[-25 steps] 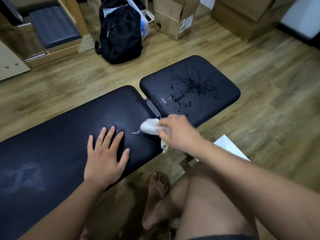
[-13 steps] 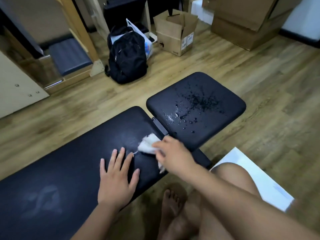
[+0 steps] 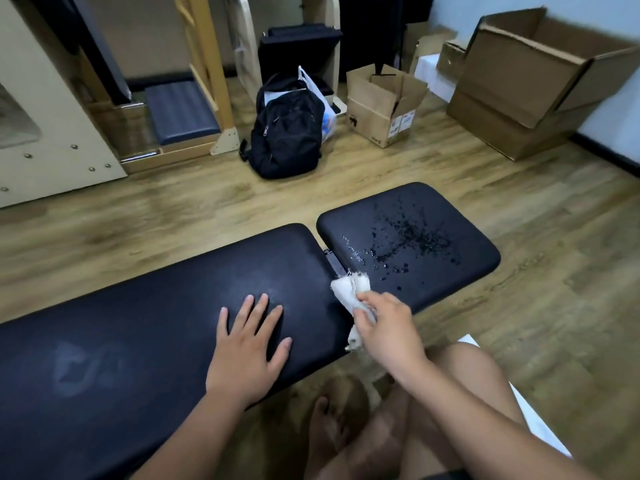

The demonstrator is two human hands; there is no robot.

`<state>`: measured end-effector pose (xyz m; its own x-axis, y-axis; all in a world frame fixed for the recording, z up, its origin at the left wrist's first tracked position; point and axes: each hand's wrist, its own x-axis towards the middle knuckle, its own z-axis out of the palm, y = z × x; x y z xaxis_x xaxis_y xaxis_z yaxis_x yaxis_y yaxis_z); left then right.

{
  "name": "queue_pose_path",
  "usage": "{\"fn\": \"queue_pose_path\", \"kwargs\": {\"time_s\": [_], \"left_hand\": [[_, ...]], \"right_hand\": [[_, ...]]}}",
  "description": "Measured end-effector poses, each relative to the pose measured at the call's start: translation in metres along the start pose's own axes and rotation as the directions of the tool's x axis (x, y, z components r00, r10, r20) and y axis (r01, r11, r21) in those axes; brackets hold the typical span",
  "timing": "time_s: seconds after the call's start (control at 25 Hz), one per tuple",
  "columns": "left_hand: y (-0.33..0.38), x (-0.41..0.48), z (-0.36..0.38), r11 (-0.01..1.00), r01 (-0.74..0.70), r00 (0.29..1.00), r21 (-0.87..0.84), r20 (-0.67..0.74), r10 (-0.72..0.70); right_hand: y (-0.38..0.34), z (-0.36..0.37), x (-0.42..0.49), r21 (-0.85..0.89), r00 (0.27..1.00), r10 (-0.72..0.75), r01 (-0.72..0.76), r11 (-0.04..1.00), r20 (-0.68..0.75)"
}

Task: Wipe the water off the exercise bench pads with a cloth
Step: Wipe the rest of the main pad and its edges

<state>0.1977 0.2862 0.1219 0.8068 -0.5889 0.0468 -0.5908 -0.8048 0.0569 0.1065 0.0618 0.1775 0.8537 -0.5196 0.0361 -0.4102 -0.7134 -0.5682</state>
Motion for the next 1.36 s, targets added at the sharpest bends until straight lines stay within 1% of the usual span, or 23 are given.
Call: {"fn": "queue_pose_path", "kwargs": {"time_s": [0.08,0.12,0.16,0.28,0.4,0.44,0.52,0.6,0.68,0.72,0.84,0.92,0.96,1.0,1.04,1.08,1.12,1.16,1.2,1.24,1.28,1.32,1.36], "left_hand": [[-0.001,0.000,0.000,1.000,0.001,1.000,-0.007,-0.010,-0.001],[-0.001,0.000,0.000,1.000,-0.005,1.000,-0.014,-0.012,0.005],[-0.002,0.001,-0.001,1.000,-0.012,1.000,-0.017,-0.012,0.012],[0.002,0.001,-0.003,1.000,0.001,1.000,-0.007,0.004,-0.001],[0.005,0.001,-0.014,0.997,-0.004,1.000,-0.072,0.000,0.004],[0.004,-0.001,-0.019,0.994,0.001,0.999,-0.113,-0.035,-0.005],[0.001,-0.015,-0.030,0.981,0.029,0.985,-0.194,-0.162,-0.061],[-0.004,-0.038,-0.033,0.960,0.079,0.951,-0.270,-0.268,-0.153],[-0.012,-0.068,-0.029,0.941,0.130,0.932,-0.314,-0.286,-0.224],[-0.017,-0.081,-0.025,0.935,0.157,0.925,-0.319,-0.284,-0.252],[-0.039,-0.122,-0.018,0.926,0.237,0.906,-0.295,-0.276,-0.320],[-0.050,-0.139,-0.020,0.924,0.256,0.894,-0.283,-0.293,-0.338],[-0.054,-0.147,-0.021,0.918,0.270,0.880,-0.289,-0.313,-0.357],[-0.058,-0.155,-0.021,0.905,0.296,0.858,-0.306,-0.332,-0.393],[-0.063,-0.164,-0.022,0.882,0.336,0.826,-0.330,-0.346,-0.444],[-0.068,-0.173,-0.022,0.847,0.389,0.786,-0.361,-0.350,-0.510],[-0.073,-0.181,-0.022,0.805,0.448,0.741,-0.389,-0.341,-0.578],[-0.078,-0.187,-0.023,0.763,0.502,0.704,-0.407,-0.321,-0.634],[-0.082,-0.192,-0.022,0.731,0.539,0.680,-0.418,-0.296,-0.671],[-0.083,-0.193,-0.020,0.706,0.560,0.664,-0.434,-0.275,-0.695],[-0.083,-0.192,-0.020,0.689,0.567,0.656,-0.452,-0.258,-0.709],[-0.083,-0.192,-0.019,0.685,0.565,0.661,-0.460,-0.246,-0.709],[-0.081,-0.195,-0.017,0.692,0.563,0.673,-0.452,-0.235,-0.701]], "right_hand": [[-0.008,0.022,-0.007,-0.092,0.999,0.040,-0.041,0.995,-0.013],[-0.010,0.028,-0.014,-0.122,0.998,0.055,-0.053,0.991,0.008],[-0.012,0.032,-0.021,-0.143,0.997,0.050,-0.041,0.989,0.059],[-0.012,0.028,-0.043,-0.171,0.976,-0.084,0.119,0.978,0.201],[-0.011,0.019,-0.031,-0.144,0.958,-0.086,0.130,0.981,0.273],[-0.012,0.017,-0.025,-0.105,0.961,-0.076,0.107,0.989,0.265],[-0.011,0.018,-0.014,-0.039,0.986,-0.047,0.053,0.998,0.160],[-0.016,0.026,-0.024,-0.063,0.997,-0.023,0.028,0.998,0.071],[-0.027,0.039,-0.048,-0.092,0.998,-0.053,0.055,0.994,0.025],[-0.035,0.045,-0.058,-0.082,0.998,-0.068,0.069,0.994,0.019],[-0.071,0.071,-0.079,-0.086,0.994,-0.082,0.087,0.992,0.069],[-0.107,0.095,-0.092,-0.113,0.981,-0.159,0.172,0.979,0.110],[-0.130,0.109,-0.101,-0.110,0.959,-0.228,0.248,0.963,0.169],[-0.153,0.123,-0.109,-0.087,0.917,-0.297,0.329,0.940,0.265],[-0.177,0.134,-0.117,-0.048,0.857,-0.348,0.394,0.918,0.380],[-0.198,0.142,-0.122,-0.010,0.786,-0.380,0.440,0.898,0.488],[-0.210,0.147,-0.122,0.009,0.730,-0.398,0.474,0.881,0.556],[-0.212,0.146,-0.117,0.005,0.701,-0.406,0.497,0.868,0.586],[-0.203,0.138,-0.110,-0.013,0.705,-0.406,0.507,0.862,0.582],[-0.184,0.124,-0.101,-0.069,0.740,-0.387,0.502,0.862,0.549],[-0.159,0.108,-0.086,-0.145,0.801,-0.350,0.469,0.871,0.485],[-0.133,0.088,-0.068,-0.230,0.868,-0.276,0.392,0.891,0.412],[-0.109,0.066,-0.049,-0.325,0.918,-0.170,0.293,0.899,0.357]]}}
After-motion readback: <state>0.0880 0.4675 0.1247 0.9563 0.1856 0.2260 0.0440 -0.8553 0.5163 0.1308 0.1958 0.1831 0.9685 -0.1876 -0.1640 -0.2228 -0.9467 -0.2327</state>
